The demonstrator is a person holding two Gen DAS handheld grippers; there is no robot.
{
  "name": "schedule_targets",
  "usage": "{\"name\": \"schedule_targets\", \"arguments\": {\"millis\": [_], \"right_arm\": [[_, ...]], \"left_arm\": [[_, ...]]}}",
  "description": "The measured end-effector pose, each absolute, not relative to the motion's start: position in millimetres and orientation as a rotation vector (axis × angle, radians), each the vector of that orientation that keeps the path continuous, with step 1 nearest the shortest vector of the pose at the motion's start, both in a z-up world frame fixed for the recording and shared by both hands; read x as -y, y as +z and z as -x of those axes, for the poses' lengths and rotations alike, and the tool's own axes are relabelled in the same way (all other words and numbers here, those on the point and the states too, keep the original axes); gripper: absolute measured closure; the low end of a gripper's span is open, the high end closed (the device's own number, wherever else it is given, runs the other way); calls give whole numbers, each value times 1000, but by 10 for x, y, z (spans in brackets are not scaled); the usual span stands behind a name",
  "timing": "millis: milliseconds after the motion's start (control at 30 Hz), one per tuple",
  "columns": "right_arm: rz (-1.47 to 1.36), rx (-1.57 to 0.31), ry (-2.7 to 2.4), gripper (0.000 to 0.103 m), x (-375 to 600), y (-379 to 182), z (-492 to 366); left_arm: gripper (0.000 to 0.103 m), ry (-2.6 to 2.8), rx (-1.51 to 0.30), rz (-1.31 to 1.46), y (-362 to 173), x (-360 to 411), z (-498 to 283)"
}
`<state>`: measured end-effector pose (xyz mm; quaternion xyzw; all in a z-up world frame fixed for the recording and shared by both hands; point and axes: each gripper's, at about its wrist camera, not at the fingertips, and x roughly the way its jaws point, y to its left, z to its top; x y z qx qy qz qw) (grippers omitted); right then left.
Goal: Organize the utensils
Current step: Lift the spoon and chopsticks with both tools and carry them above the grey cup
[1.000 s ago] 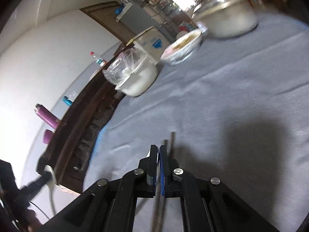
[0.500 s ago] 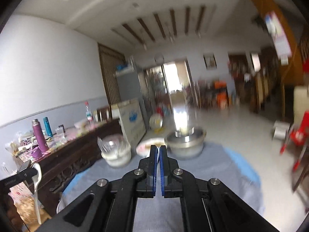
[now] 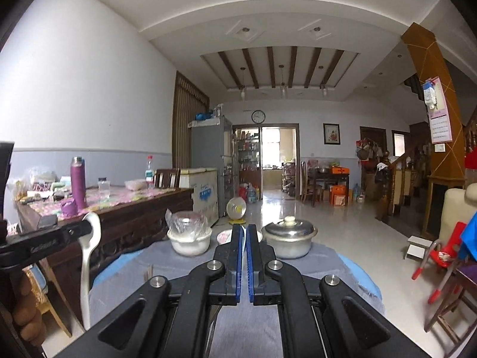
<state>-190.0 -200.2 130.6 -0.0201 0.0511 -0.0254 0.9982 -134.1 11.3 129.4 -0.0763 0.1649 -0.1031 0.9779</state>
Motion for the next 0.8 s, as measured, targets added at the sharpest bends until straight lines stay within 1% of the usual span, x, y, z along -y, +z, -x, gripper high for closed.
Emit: {"name": "schedule_targets", "arguments": {"millis": [367,800], "right_arm": [[56,-134,-48,100,1977,1163,2008],[75,-180,-46,100,1902,1012,1937]], "left_arm": [[100,-203,-374,144,1161,8,1333],[100,-214,-430,176,974,9,1258]]}}
